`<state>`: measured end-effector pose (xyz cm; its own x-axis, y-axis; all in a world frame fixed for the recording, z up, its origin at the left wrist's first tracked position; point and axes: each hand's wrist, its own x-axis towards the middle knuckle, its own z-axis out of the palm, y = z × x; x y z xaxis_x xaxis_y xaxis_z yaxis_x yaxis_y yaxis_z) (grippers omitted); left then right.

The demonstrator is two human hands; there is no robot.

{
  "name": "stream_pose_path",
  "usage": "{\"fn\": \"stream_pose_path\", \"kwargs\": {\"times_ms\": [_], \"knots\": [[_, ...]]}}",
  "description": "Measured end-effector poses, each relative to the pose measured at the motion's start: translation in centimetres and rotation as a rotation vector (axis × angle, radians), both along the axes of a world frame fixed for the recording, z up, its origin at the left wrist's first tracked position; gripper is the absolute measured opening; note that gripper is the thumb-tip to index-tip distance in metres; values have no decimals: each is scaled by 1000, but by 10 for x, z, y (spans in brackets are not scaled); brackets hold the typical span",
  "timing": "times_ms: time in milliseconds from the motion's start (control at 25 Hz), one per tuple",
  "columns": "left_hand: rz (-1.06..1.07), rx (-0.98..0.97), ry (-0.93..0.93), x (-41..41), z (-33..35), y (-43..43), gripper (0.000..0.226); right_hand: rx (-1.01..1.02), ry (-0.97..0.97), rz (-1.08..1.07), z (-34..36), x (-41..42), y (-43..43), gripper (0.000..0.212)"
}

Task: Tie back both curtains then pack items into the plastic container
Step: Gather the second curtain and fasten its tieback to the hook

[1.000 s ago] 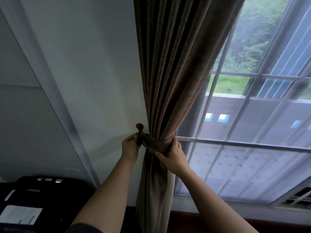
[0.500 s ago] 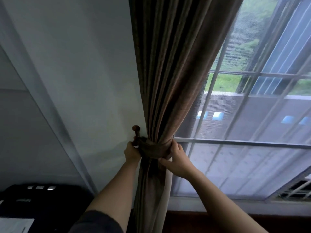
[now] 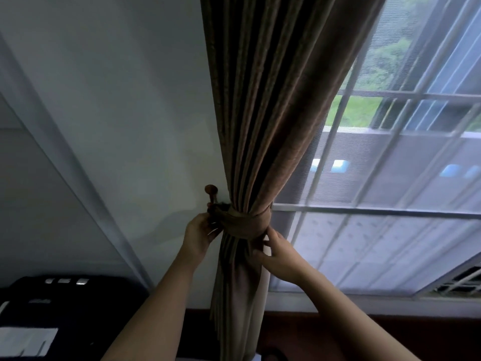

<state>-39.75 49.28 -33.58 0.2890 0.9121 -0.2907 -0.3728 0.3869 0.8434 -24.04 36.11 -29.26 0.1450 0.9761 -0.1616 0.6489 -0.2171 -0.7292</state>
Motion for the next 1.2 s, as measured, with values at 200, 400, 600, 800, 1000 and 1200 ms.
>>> {"fn": "stream_pose_path", "kwargs": {"times_ms": [200,400,600,800,1000,1200], "knots": [[-53,67,132,-6,-1,8,16,-15,-11,-20,-1,2,5,48],[67,125,518,12,0,23,26,-9,-8,-9,3,0,0,61],[-34,145,248,7,-17,2,31,-52,5,13,-1,-1,-13,76],[-384,259,471,-6,-22,-21,56,-82,167,-15,1,-8,-12,86],[-370,527,807,-39,-15,-53,14,-120,157,30,-3,-22,-2,88],[-249,694,901,-55,-17,-68,23,-89,232,76,-14,-38,17,81]]}}
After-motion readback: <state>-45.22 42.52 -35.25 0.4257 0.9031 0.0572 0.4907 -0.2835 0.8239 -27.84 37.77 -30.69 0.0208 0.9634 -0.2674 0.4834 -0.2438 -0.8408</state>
